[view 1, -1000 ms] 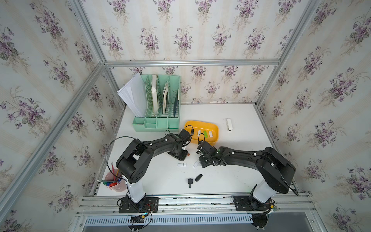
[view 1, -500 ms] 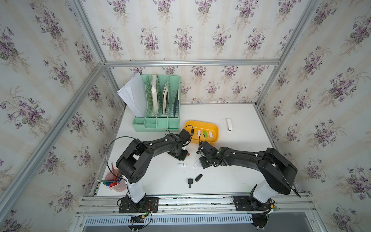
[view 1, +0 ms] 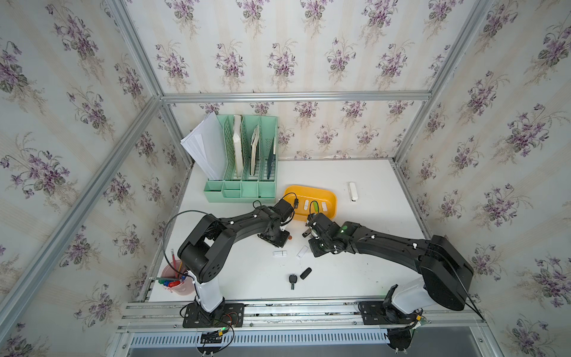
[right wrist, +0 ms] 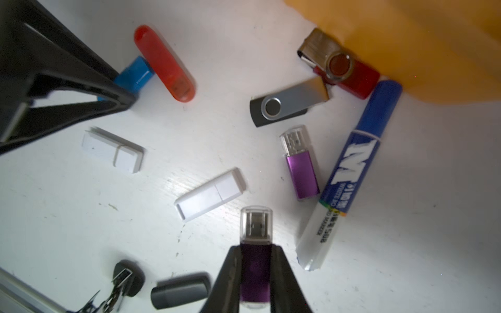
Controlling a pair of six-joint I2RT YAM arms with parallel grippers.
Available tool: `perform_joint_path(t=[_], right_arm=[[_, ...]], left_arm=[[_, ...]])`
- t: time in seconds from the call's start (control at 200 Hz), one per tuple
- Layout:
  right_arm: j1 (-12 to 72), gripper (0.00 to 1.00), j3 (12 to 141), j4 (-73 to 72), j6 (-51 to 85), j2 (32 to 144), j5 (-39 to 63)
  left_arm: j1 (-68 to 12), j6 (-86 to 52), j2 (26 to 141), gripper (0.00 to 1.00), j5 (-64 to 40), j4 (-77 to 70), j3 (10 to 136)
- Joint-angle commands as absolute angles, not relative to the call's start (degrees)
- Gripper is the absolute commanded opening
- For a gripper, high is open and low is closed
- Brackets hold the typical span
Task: Put the usb flash drive into the storage box
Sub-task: Place the USB flash in the storage box.
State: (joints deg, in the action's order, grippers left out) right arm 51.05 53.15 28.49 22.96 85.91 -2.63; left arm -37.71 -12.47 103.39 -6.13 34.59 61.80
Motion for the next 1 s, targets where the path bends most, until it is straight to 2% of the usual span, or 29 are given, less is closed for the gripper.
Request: perform_joint_path(t=[0.0,0.405,0.684,0.994], right_arm=[[50.5,0.2,56.7,32.1,22.4,84.9,-4.2],[41.1,0.19,69.3,36.7,15.1,88.4,-4.1],[35.1,0.19,77.0,35.5,10.7,98.6,-1.4],[32.4,0.19,83.5,33.3,7.8,109.4,1.3]], left_arm=[[-37.3,-13.0,104.3,0.23,-7.4,37.5,61.0],[-34.1,-12.1,102.9,0.23,-8.5,39.9,60.9],[-32.7,-11.4,104.9,0.23,-9.9,40.9,62.3],[-31.3,-10.8,105.2,0.23,-10.7,41.3,63.0]])
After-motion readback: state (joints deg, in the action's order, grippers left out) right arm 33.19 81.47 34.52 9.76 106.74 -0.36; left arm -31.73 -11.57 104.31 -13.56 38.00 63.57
